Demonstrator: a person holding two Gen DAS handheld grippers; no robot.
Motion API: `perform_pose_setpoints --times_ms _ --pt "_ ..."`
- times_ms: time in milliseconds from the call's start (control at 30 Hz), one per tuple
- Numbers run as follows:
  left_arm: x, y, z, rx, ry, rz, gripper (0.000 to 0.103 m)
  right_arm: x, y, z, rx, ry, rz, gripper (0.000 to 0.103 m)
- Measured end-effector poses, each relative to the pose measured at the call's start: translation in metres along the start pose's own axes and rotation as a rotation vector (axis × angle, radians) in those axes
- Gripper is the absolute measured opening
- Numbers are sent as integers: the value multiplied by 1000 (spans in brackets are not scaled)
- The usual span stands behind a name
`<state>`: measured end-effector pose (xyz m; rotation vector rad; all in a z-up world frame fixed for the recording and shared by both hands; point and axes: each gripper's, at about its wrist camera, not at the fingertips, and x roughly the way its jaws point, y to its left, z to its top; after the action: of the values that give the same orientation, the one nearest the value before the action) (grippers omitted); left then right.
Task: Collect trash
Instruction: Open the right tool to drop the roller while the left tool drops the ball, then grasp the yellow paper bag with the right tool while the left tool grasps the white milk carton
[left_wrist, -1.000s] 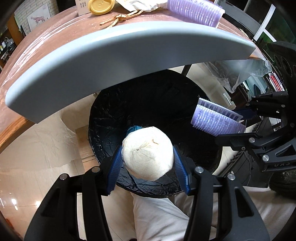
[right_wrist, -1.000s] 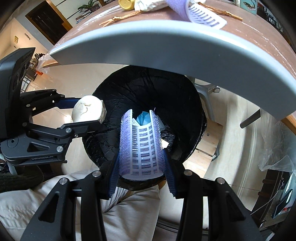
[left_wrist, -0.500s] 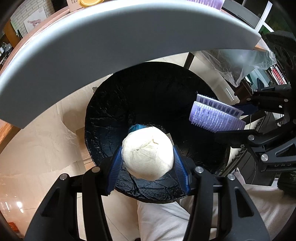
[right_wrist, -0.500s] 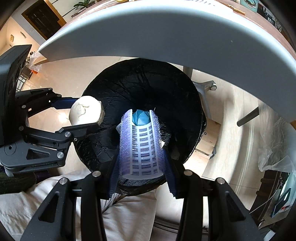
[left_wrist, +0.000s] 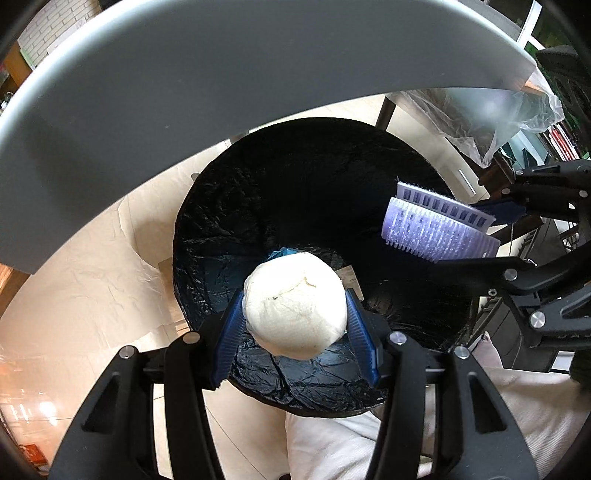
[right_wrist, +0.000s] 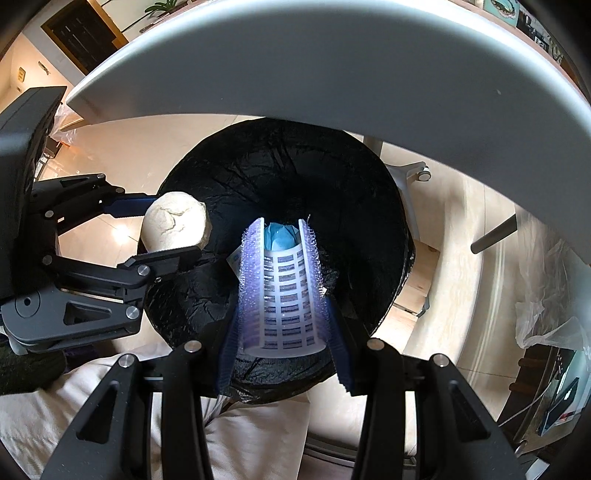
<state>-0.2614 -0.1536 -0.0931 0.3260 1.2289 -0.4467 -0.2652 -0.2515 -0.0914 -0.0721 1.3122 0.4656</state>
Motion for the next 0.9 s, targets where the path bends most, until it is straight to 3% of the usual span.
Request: perform_pose_setpoints --times_ms 433,500,533,567,633,733,900 --pt "6 0 6 -4 -1 3 55 1 4 5 -17 -1 -12 44" --pt "6 1 6 -15 -2 -7 61 -2 4 3 -18 -17 -11 48" --pt "6 2 7 -25 -4 -23 68 -3 4 1 -15 -26 -9 58" --pt "6 4 6 -33 -4 -39 69 -5 4 -1 -12 -37 -4 66" --pt "4 6 6 -50 2 -77 69 -9 2 -4 -7 -49 -1 67" --pt "1 5 2 -27 5 -70 79 -16 -2 -9 3 -56 -1 67" --pt "-27 0 -6 3 -49 -49 80 -47 -8 -18 18 -111 -4 67"
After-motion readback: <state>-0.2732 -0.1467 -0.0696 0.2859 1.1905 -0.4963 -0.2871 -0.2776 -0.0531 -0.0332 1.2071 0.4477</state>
